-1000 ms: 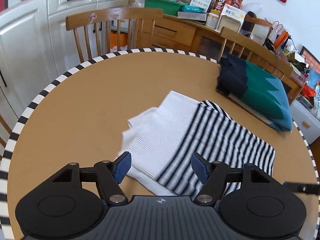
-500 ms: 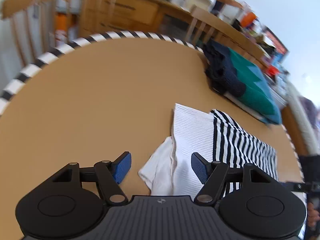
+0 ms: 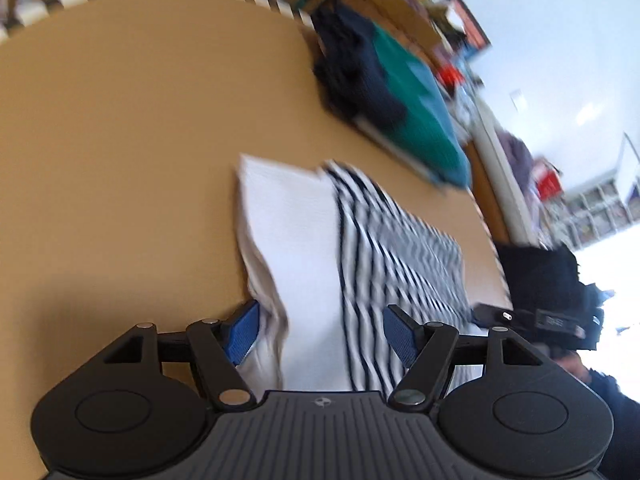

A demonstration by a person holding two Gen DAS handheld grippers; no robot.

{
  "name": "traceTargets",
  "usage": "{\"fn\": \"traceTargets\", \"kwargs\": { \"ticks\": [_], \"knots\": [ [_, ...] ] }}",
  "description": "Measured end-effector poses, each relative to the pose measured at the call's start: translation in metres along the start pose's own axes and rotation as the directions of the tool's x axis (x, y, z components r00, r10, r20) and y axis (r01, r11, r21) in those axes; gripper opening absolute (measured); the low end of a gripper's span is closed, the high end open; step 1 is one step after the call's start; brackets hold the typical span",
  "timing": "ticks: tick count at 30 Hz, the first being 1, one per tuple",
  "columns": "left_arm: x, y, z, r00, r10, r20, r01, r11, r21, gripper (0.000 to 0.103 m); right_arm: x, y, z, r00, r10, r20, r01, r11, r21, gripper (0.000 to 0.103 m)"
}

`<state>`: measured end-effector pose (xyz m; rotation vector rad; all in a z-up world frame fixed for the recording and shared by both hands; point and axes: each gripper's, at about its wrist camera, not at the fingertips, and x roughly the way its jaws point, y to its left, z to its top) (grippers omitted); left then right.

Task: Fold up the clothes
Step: 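Grasp the folded striped shirt with both grippers, then lift the folded shirt with both grippers onto the teal sweater, release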

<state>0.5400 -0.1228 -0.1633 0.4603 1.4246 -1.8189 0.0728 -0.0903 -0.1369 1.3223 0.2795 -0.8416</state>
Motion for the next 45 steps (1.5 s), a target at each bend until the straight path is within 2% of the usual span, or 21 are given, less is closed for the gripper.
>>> {"fn": "traceTargets", "kwargs": {
  "ticks": [2,4,5,8,10,12,13,14,17,21,25,29,32,38,42,45],
  "knots": [
    [0.005,-0.004,-0.008,0.999,-0.027,-0.029,0.027,0.999,0.017,0.070,-0.005,-0.002,-0.009,0.999,0.021,-0.028,-0.021,1.000,0.006,0.050],
    [0.011,-0.008,-0.011,0.998,-0.041,-0.041,0.043,0.998,0.044,0.074,-0.007,-0.008,-0.013,0.999,0.045,-0.011,-0.044,0.998,0.042,0.050],
    [0.014,-0.008,-0.008,0.998,-0.050,-0.038,0.051,0.998,0.031,0.077,-0.005,-0.011,-0.011,0.998,0.057,0.006,-0.057,0.996,0.068,0.050],
    [0.022,-0.009,0.001,0.998,-0.056,-0.010,0.056,0.998,-0.018,0.077,0.002,-0.015,0.000,0.995,0.079,0.057,-0.087,0.984,0.155,0.050],
    [0.032,-0.016,0.005,0.999,-0.042,0.009,0.042,0.999,-0.022,0.074,0.008,-0.014,0.005,0.996,0.066,0.065,-0.077,0.982,0.172,0.042],
    [0.040,-0.023,0.002,1.000,0.010,0.025,-0.010,1.000,-0.017,0.055,0.012,-0.010,0.003,0.998,0.018,0.062,-0.027,0.988,0.149,0.016],
    [0.044,-0.026,0.000,0.999,0.035,0.033,-0.035,0.999,-0.016,0.024,0.014,-0.008,0.001,0.998,-0.002,0.061,-0.006,0.990,0.139,0.013],
    [0.041,-0.027,-0.004,0.999,0.040,0.038,-0.038,0.999,-0.032,0.021,0.014,-0.008,-0.002,0.998,-0.004,0.065,-0.005,0.990,0.140,0.013],
    [0.039,-0.030,-0.010,0.997,0.058,0.050,-0.054,0.996,-0.077,0.020,0.015,-0.002,-0.004,0.997,-0.037,0.073,0.028,0.991,0.128,0.009],
    [0.029,-0.033,-0.011,0.994,0.070,0.085,-0.060,0.991,-0.120,0.018,0.007,0.021,-0.003,0.991,-0.063,0.116,0.061,0.998,0.023,0.007],
    [0.011,-0.040,-0.012,0.993,0.034,0.113,-0.018,0.991,-0.134,0.018,-0.006,0.042,0.007,0.989,-0.029,0.148,0.035,0.999,-0.039,0.007],
    [0.000,-0.054,-0.007,0.990,0.010,0.143,0.008,0.992,-0.124,0.018,-0.014,0.051,0.020,0.988,-0.004,0.157,0.008,1.000,-0.024,0.006],
    [-0.011,-0.069,0.002,0.986,-0.010,0.168,0.029,0.993,-0.114,0.018,-0.026,0.061,0.031,0.984,0.017,0.177,-0.008,0.999,-0.053,0.006],
    [-0.037,-0.125,0.048,0.971,-0.033,0.237,0.040,0.999,-0.024,0.018,-0.062,0.084,0.084,0.972,0.079,0.222,-0.058,0.993,-0.099,0.007],
    [-0.051,-0.173,0.102,0.946,-0.059,0.319,0.048,0.998,0.041,0.018,-0.091,0.104,0.148,0.954,0.115,0.275,-0.070,0.983,-0.167,0.007],
    [-0.045,-0.203,0.151,0.931,-0.058,0.360,0.032,0.997,0.077,0.018,-0.111,0.113,0.202,0.942,0.132,0.310,-0.072,0.978,-0.198,0.007]
  ]
}}
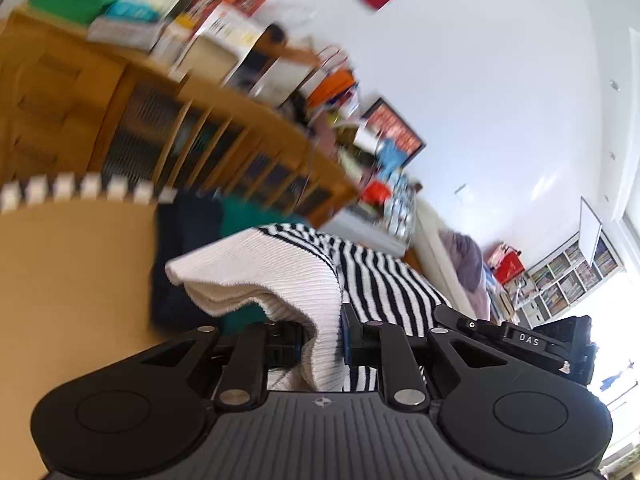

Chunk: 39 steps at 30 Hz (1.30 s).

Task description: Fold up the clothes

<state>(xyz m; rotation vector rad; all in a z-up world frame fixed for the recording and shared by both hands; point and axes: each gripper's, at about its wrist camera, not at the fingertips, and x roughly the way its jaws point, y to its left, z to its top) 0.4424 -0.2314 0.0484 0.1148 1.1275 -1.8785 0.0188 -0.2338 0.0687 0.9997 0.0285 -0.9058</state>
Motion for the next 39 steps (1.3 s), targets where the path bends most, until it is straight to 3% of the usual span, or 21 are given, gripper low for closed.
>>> {"fn": "traceTargets", "kwargs": {
  "ticks": [3,5,6,7,8,9,10,12,14,16,19,21,23,25,27,28,30,31,34,36,39],
  "knots": [
    [0.044,-0.006,0.036,0.999,0.040,-0.015,-0.040,0.999,-0.007,0.020,0.019,-0.022,0.048,1.000,-0.030,0.006,0.030,0.999,0.020,0.008],
    [0.089,0.010,0.049,0.984,0.169,-0.056,-0.169,0.986,-0.007,0.045,0.049,-0.056,0.064,0.995,-0.095,-0.013,0.095,0.992,0.086,0.017],
    [0.113,0.021,0.048,0.951,0.303,-0.058,-0.303,0.953,0.002,0.053,0.067,-0.077,0.066,0.990,-0.144,-0.014,0.144,0.984,0.108,0.038],
    [0.130,0.032,0.045,0.887,0.458,-0.053,-0.458,0.889,0.013,0.049,0.084,-0.099,0.061,0.974,-0.224,-0.024,0.225,0.968,0.109,0.049],
    [0.144,0.040,0.039,0.807,0.590,-0.040,-0.589,0.808,0.023,0.041,0.099,-0.119,0.052,0.942,-0.332,-0.048,0.335,0.936,0.109,0.047],
    [0.151,0.043,0.032,0.755,0.656,-0.003,-0.655,0.754,0.048,0.039,0.109,-0.135,0.044,0.911,-0.406,-0.075,0.412,0.906,0.102,0.035],
    [0.148,0.042,0.025,0.750,0.658,0.066,-0.661,0.749,0.050,0.037,0.114,-0.145,0.034,0.905,-0.418,-0.083,0.424,0.901,0.092,0.031],
    [0.134,0.034,0.007,0.789,0.578,0.208,-0.594,0.804,0.021,0.037,0.108,-0.148,0.019,0.924,-0.379,-0.040,0.381,0.924,0.029,0.031],
    [0.128,0.022,-0.010,0.863,0.449,0.234,-0.472,0.880,0.054,0.037,0.103,-0.141,0.008,0.930,-0.367,0.005,0.366,0.927,-0.085,0.031],
    [0.138,0.004,-0.027,0.903,0.381,0.200,-0.411,0.901,0.140,0.037,0.102,-0.127,0.000,0.931,-0.364,0.040,0.364,0.909,-0.201,0.031],
    [0.175,-0.010,-0.049,0.900,0.418,0.126,-0.437,0.865,0.247,0.038,0.112,-0.104,-0.009,0.931,-0.363,0.045,0.357,0.875,-0.327,0.031],
    [0.196,-0.001,-0.064,0.873,0.486,0.045,-0.480,0.839,0.255,0.034,0.129,-0.106,-0.021,0.912,-0.408,-0.030,0.370,0.853,-0.368,0.028],
    [0.201,-0.003,-0.079,0.854,0.514,0.078,-0.509,0.796,0.327,0.030,0.142,-0.113,-0.033,0.893,-0.444,-0.072,0.388,0.841,-0.377,0.026],
    [0.203,-0.013,-0.089,0.836,0.537,0.112,-0.533,0.747,0.398,0.030,0.142,-0.115,-0.039,0.896,-0.444,-0.033,0.399,0.834,-0.381,0.025],
    [0.201,-0.020,-0.083,0.825,0.557,0.095,-0.548,0.748,0.373,0.030,0.137,-0.109,-0.034,0.891,-0.452,-0.026,0.419,0.845,-0.331,0.028],
    [0.195,-0.024,-0.080,0.821,0.564,0.087,-0.555,0.754,0.350,0.034,0.130,-0.104,-0.032,0.899,-0.437,-0.008,0.415,0.860,-0.297,0.031],
    [0.181,-0.038,-0.076,0.805,0.588,0.084,-0.578,0.745,0.333,0.057,0.109,-0.089,-0.035,0.919,-0.392,0.043,0.389,0.884,-0.261,0.032],
    [0.172,-0.047,-0.078,0.787,0.612,0.082,-0.599,0.725,0.338,0.070,0.099,-0.081,-0.041,0.917,-0.393,0.067,0.395,0.876,-0.275,0.032],
    [0.157,-0.061,-0.088,0.785,0.615,0.069,-0.597,0.724,0.345,0.092,0.073,-0.059,-0.061,0.901,-0.422,0.104,0.431,0.836,-0.339,0.048],
    [0.138,-0.067,-0.098,0.797,0.601,0.067,-0.583,0.735,0.347,0.100,0.059,-0.052,-0.072,0.903,-0.418,0.102,0.426,0.838,-0.339,0.056],
    [0.120,-0.079,-0.112,0.792,0.606,0.072,-0.590,0.731,0.343,0.102,0.043,-0.047,-0.085,0.909,-0.408,0.087,0.413,0.853,-0.318,0.063]
  ]
}}
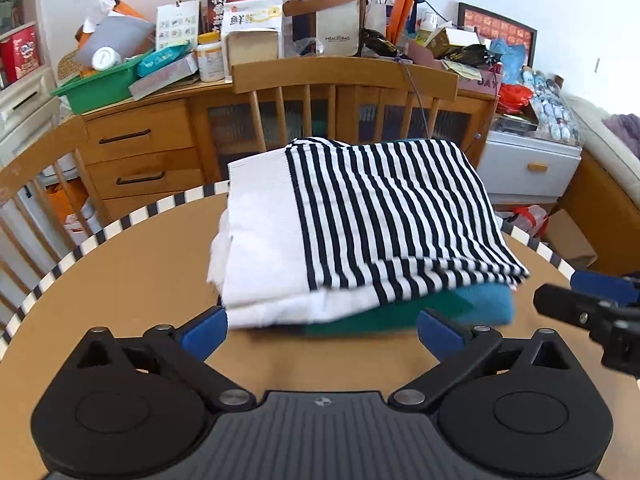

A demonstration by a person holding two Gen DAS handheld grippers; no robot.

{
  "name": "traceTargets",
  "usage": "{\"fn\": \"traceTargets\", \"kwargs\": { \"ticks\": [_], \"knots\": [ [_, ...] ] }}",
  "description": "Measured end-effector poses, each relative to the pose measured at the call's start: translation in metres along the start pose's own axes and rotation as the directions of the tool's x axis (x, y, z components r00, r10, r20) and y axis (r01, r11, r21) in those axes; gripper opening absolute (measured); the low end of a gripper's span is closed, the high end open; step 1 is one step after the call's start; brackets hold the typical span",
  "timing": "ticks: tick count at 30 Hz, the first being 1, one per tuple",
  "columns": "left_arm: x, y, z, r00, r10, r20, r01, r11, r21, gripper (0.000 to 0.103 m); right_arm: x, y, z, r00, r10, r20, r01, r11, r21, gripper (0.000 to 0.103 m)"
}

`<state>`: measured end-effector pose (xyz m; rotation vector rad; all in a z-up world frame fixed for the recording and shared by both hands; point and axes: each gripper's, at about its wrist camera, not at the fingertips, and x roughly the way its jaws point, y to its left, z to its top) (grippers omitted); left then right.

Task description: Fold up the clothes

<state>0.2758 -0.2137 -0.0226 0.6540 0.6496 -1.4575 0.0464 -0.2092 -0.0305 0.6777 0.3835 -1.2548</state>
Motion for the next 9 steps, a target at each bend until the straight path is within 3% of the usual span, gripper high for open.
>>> {"fn": "traceTargets", "kwargs": {
  "ticks": [9],
  "knots": [
    [-0.036,0.008,-0.007,0.999,-0.027,0.028,0.029,0.997,-0.077,0.102,-0.033,0.015,-0.007,1.000,-0.010,-0.016,0.010,1.000,-0.003,0.065]
  ]
}}
